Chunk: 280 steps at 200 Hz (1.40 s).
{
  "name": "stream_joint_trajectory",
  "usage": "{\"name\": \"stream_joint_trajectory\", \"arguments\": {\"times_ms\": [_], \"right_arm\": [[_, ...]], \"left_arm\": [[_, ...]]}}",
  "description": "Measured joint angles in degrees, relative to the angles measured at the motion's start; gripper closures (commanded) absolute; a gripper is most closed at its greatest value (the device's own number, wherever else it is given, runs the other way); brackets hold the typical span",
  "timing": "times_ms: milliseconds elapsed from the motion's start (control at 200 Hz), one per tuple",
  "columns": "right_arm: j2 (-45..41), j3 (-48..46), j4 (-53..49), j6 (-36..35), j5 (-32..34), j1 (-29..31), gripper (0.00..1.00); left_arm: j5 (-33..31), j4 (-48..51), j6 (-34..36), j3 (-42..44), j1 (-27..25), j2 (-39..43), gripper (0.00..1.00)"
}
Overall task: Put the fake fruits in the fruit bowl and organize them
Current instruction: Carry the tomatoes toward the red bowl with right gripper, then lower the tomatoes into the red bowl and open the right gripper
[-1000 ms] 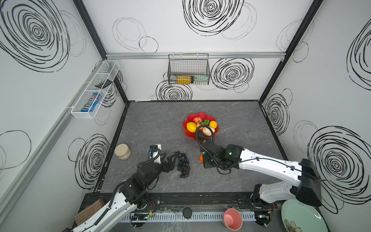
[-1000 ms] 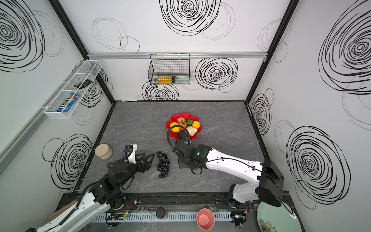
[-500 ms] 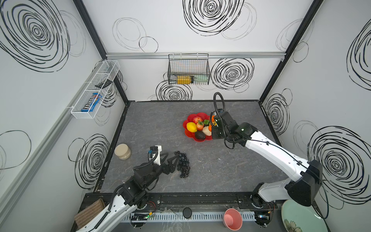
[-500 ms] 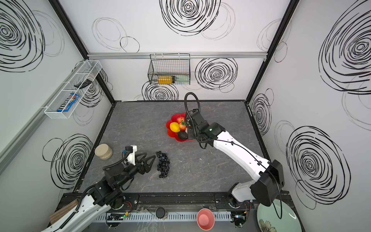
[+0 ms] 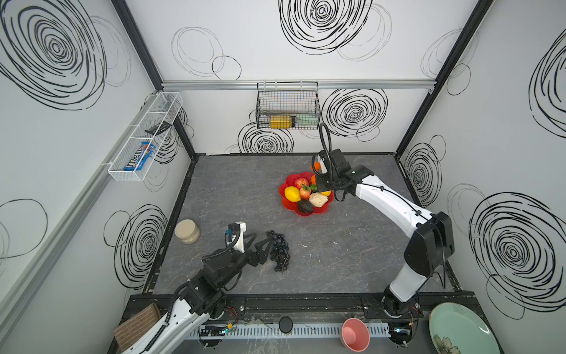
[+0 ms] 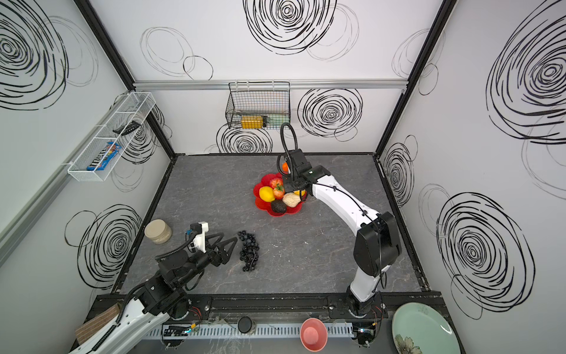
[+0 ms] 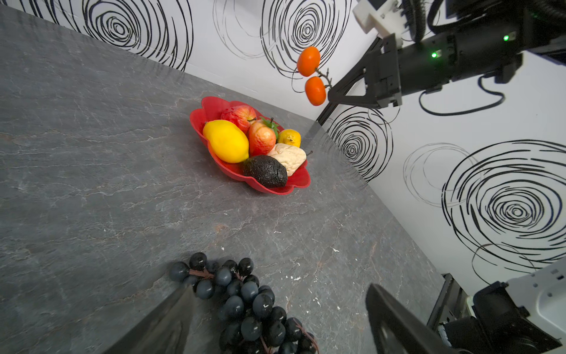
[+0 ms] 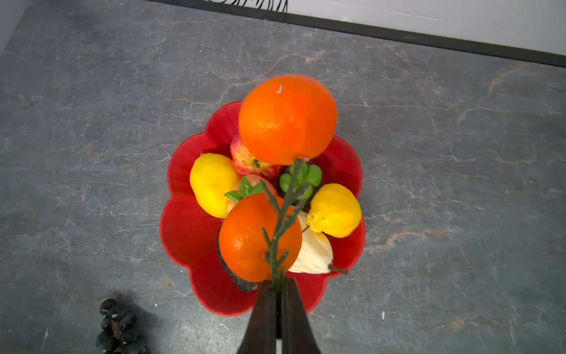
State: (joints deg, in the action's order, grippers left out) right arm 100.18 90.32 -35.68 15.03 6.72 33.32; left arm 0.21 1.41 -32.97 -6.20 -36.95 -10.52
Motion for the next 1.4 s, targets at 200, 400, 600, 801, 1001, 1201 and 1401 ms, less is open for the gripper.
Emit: {"name": "stream_joint_trajectory", "arguments": {"times_ms": [200, 400, 600, 801, 1001, 1201, 1401], "right_arm": [[10.91, 10.38, -2.21, -4.00, -1.92, 4.74, 1.00], [20.33, 18.62, -7.69, -6.88, -0.04, 8.33, 1.00], [21.53, 18.08, -9.94, -8.76, 0.24, 9.09, 1.00], [21.53, 16.26, -9.90, -10.21, 0.57, 8.70, 1.00], [21.53, 12.11, -9.66, -11.37, 0.92, 8.63, 1.00], [21.11, 9.14, -9.05, -12.17, 1.16, 8.87, 1.00], [20.70, 8.81, -8.57, -12.35, 1.46, 9.18, 0.98]], "left_arm": [[-0.02, 0.15, 0.00, 0.22, 0.61, 1.70, 0.07], [0.00, 0.17, 0.00, 0.39, 1.09, 1.70, 0.07], [0.02, 0.20, -0.02, 0.52, 1.46, 2.05, 0.07], [0.02, 0.20, -0.02, 0.52, 1.77, 2.56, 0.06], [0.02, 0.22, -0.02, 0.52, 1.88, 2.71, 0.06], [0.04, 0.22, -0.02, 0.52, 1.88, 2.71, 0.06], [0.04, 0.22, -0.02, 0.52, 1.88, 2.71, 0.06]]}}
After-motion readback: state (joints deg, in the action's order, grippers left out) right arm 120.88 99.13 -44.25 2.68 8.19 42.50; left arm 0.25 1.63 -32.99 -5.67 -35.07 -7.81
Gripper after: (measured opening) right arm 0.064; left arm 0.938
